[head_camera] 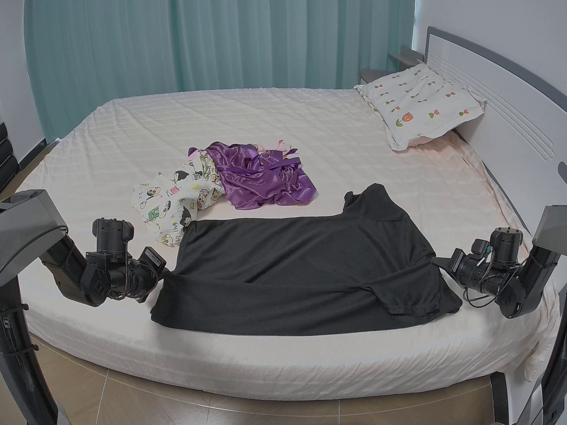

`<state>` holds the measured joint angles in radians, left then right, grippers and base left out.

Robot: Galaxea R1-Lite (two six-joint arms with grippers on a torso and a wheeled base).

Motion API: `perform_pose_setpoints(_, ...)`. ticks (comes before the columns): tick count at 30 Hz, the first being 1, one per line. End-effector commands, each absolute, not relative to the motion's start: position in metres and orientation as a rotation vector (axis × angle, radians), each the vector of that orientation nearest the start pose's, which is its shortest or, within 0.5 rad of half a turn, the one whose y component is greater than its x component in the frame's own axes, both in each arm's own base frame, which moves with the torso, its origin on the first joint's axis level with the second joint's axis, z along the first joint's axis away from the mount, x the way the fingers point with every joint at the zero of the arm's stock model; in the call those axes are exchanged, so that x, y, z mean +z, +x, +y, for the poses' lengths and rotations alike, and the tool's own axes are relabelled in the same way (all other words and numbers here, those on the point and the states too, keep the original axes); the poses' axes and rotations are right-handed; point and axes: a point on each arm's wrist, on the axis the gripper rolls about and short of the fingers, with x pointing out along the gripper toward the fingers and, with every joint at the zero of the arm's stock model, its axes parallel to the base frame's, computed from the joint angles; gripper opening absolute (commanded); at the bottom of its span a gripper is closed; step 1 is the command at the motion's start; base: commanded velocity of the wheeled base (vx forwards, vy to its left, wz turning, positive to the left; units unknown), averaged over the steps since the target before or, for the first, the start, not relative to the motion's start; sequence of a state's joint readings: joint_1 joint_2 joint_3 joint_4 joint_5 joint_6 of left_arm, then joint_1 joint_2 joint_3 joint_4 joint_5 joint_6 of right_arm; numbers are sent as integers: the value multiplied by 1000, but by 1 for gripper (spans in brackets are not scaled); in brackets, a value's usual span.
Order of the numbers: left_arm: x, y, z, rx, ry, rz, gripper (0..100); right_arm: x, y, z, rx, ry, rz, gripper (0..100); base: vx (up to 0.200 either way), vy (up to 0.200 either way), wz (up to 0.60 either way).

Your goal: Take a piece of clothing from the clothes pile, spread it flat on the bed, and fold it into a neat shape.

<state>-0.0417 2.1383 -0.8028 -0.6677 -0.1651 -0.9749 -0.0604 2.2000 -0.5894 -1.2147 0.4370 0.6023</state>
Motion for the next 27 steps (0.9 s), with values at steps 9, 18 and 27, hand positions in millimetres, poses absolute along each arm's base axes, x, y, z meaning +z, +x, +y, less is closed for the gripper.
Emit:
perform_pose_setpoints(9,34,356,-11,159,-1020,675,0,19,339,-14,230,692,502,0,0,0,0)
perform_pose_setpoints(18,22,360,-6,185,-1023,691,0,16,346,-11,243,705,485,0,0,0,0)
perform_pose_setpoints(27,22,363,-3,185,-1062,654,0,11,352,-11,225,714,452,0,0,0,0)
